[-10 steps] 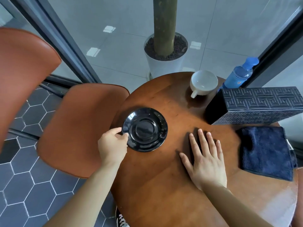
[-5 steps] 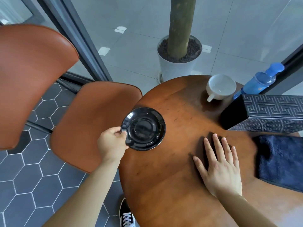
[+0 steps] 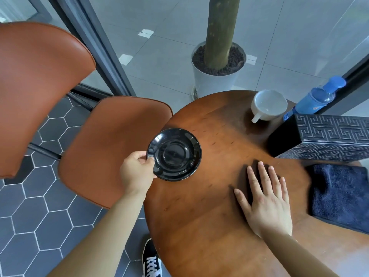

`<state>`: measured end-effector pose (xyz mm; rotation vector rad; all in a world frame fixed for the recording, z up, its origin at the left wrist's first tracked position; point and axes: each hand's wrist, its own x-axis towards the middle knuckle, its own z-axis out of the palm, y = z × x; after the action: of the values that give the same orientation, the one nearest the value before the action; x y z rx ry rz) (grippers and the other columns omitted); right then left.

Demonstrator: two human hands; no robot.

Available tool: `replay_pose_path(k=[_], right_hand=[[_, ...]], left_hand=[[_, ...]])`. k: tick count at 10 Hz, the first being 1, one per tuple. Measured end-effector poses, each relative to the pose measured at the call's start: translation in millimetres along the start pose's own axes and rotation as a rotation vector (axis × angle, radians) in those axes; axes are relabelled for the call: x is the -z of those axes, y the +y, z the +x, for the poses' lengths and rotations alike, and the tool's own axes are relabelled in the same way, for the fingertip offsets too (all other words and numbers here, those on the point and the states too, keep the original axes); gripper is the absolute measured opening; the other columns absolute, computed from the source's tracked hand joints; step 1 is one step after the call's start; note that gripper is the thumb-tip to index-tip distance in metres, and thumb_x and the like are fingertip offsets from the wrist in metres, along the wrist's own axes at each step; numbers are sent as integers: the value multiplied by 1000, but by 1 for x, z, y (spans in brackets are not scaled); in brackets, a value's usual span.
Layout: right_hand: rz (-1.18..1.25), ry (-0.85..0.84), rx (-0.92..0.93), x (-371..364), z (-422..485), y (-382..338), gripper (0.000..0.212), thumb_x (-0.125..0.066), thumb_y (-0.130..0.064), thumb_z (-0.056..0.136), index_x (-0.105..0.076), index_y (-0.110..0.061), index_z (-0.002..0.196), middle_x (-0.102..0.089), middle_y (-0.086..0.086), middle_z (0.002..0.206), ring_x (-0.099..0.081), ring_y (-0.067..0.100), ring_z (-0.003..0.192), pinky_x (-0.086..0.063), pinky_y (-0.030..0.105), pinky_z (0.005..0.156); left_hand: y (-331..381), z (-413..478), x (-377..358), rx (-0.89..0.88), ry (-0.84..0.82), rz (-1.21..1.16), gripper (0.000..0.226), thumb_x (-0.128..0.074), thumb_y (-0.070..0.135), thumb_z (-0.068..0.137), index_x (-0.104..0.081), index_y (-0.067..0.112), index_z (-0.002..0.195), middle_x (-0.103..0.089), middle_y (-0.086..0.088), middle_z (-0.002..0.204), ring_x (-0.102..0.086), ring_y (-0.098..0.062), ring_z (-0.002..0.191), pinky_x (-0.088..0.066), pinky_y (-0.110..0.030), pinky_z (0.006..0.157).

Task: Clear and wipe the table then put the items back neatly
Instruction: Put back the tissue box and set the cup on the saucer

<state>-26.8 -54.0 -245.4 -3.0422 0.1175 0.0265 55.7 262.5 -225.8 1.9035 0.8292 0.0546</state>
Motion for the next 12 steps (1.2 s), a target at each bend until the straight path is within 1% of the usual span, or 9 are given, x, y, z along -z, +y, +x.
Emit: replay_pose_path(k=[1, 3, 6, 7, 8, 9, 10, 11, 12], right_hand=[[1, 7, 1, -1, -1, 1, 77, -26, -69, 95, -34, -22, 156, -21, 5, 167, -12, 26, 156, -14, 51, 124], [-5, 7, 0, -1, 1, 1, 77, -28, -68, 94, -35, -22, 155, -22, 5, 167, -13, 27, 155, -14, 51, 124], [-9, 3, -1, 0, 0, 1, 77, -27, -68, 95, -35, -22, 155, -22, 5, 167, -13, 27, 155, -14, 51, 124], [-16, -7, 0, 1, 1, 0, 77, -26, -69, 96, -32, -22, 156, -20, 5, 167, -11, 26, 156, -13, 50, 125], [-17, -16, 0, 2, 1, 0, 77, -24, -69, 96, -29, -23, 157, -18, 4, 168, -8, 25, 156, -12, 50, 125], [-18, -25, -8, 2, 1, 0, 77, -22, -70, 96, -26, -24, 158, -17, 4, 168, -7, 25, 156, -11, 50, 125], [-6, -18, -10, 2, 1, -1, 76, -23, -69, 96, -26, -25, 158, -17, 4, 168, -7, 25, 156, -12, 51, 125], [3, -16, -6, 3, 2, 0, 76, -23, -69, 97, -25, -25, 158, -16, 4, 168, -6, 24, 156, -10, 50, 126], [16, -7, 3, 2, 1, 0, 76, -24, -69, 96, -27, -26, 158, -17, 4, 168, -7, 24, 156, -9, 49, 126]], left_hand=[[7, -1, -1, -10, 1, 14, 22, -70, 6, 90, -71, 11, 111, -76, -7, 89, -74, -24, 68, -60, -29, 49], [18, 6, -6, -29, 11, 45, 23, -71, 7, 91, -72, 11, 113, -75, -6, 92, -75, -26, 69, -59, -27, 48], [18, 8, -7, -9, 3, -19, 32, -70, 12, 91, -69, 10, 123, -74, -7, 98, -74, -19, 75, -64, -37, 58], [17, -9, 2, -99, -4, 25, 37, -68, 22, 94, -61, 16, 130, -67, -2, 107, -69, -15, 83, -64, -37, 62], [2, -34, 13, -308, 78, 138, 30, -65, 18, 95, -61, 16, 124, -57, 1, 109, -64, -16, 85, -60, -41, 74], [-33, -82, 19, -878, 12, 418, 16, -62, 13, 91, -69, 9, 104, -58, -3, 103, -59, -25, 93, -50, -38, 84], [-48, -104, 6, -1087, -193, 572, 20, -60, 19, 92, -71, 9, 106, -63, -9, 107, -59, -27, 102, -49, -44, 94], [-50, -122, -19, -1029, -337, 811, 41, -54, 39, 99, -61, 18, 133, -55, -14, 141, -50, -34, 133, -33, -56, 118], [-45, -125, -24, -934, -358, 941, 54, -47, 51, 100, -48, 25, 147, -39, -16, 159, -34, -36, 149, -23, -61, 122]])
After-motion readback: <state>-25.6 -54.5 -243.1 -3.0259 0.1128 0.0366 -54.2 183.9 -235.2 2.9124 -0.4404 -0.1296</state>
